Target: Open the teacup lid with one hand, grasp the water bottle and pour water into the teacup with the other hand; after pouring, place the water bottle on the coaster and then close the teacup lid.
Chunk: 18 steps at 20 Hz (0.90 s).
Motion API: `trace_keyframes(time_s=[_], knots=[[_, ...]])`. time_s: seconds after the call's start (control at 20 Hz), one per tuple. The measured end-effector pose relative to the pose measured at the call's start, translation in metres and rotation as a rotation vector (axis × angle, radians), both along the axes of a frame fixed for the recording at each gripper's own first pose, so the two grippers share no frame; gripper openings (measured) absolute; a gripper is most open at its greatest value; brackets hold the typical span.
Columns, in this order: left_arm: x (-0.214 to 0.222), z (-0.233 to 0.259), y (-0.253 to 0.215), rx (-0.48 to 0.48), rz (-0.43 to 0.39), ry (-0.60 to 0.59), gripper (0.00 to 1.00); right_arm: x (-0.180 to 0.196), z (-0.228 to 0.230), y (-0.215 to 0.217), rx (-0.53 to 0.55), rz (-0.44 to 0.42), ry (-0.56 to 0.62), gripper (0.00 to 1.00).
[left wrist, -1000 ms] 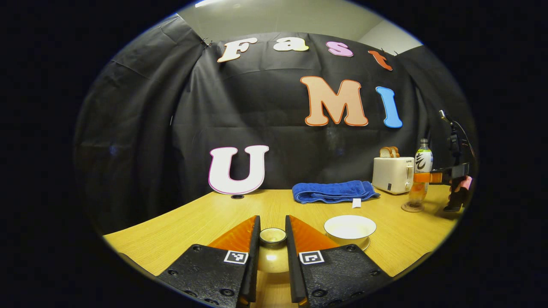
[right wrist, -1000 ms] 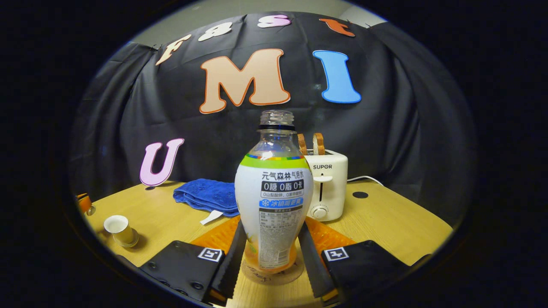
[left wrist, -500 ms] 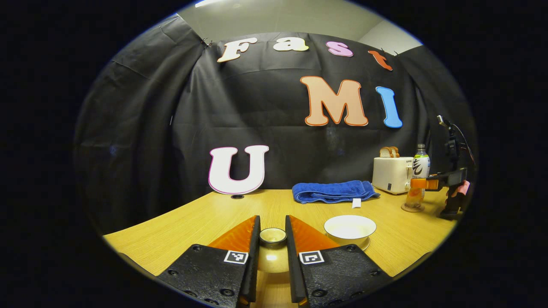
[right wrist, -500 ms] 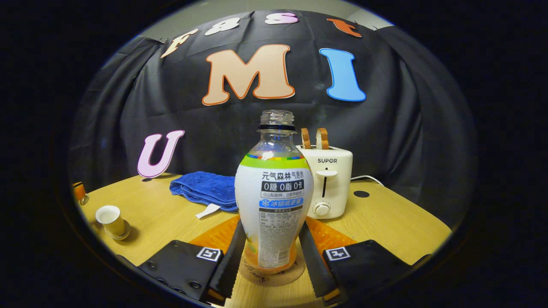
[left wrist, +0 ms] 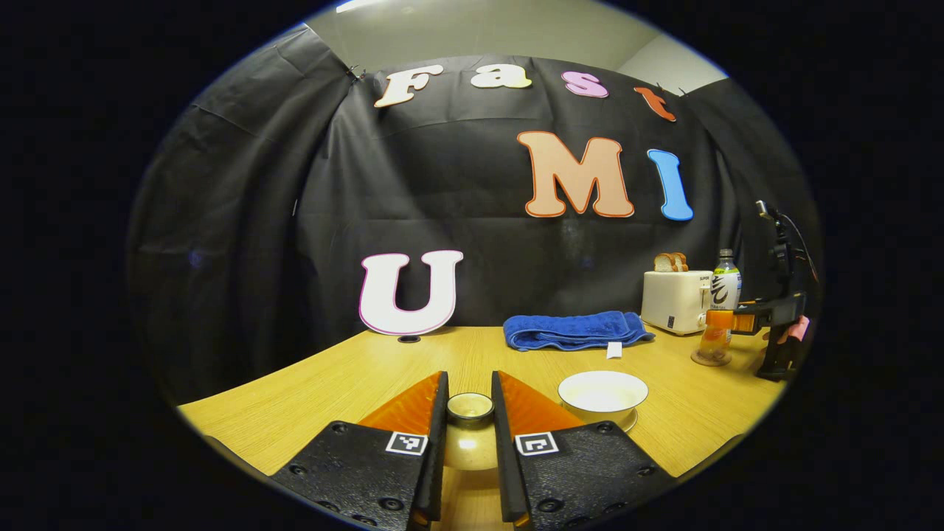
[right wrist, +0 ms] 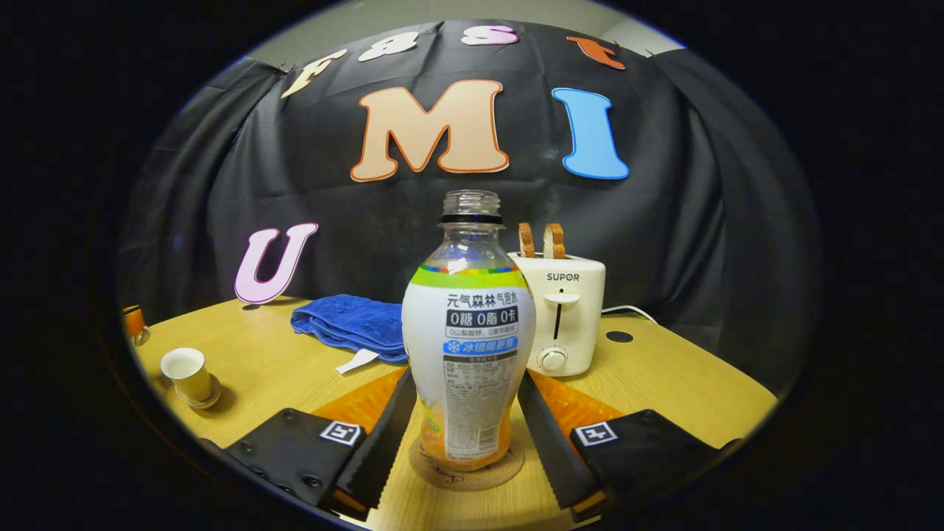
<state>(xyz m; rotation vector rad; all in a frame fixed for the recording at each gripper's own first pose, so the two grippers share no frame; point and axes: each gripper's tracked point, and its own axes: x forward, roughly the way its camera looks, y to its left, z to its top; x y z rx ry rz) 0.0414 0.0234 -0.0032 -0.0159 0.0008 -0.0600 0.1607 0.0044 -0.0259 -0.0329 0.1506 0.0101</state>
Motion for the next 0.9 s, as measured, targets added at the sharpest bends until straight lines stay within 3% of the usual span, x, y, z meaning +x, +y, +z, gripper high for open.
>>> trace_keyframes(time_s=[0.1, 0.15, 0.3, 0.35, 0.5, 0.8, 0.9], knots=[[0.0, 0.0, 0.0, 0.0, 0.0, 0.0, 0.28, -0.003, -0.001, 0.001, 0.003, 0.004, -0.002, 0.96], [0.0, 0.0, 0.0, 0.0, 0.0, 0.0, 0.28, -0.005, -0.001, -0.001, 0.001, 0.005, -0.006, 0.89], [0.0, 0.0, -0.001, -0.001, -0.005, 0.0, 0.29, -0.006, -0.004, -0.004, 0.011, 0.005, -0.001, 0.89], [-0.001, 0.0, -0.003, 0.0, -0.009, 0.0, 0.29, -0.007, -0.003, -0.005, 0.02, 0.002, -0.004, 0.96], [0.0, 0.0, -0.006, 0.0, -0.032, -0.001, 0.28, -0.012, -0.003, -0.009, 0.028, -0.007, -0.012, 0.89], [0.007, 0.0, -0.023, 0.0, -0.087, 0.002, 0.28, -0.037, 0.014, -0.016, 0.029, -0.056, -0.108, 0.96], [0.012, 0.0, -0.032, -0.001, -0.108, 0.001, 0.29, -0.048, 0.017, -0.014, 0.027, -0.047, -0.137, 0.93]])
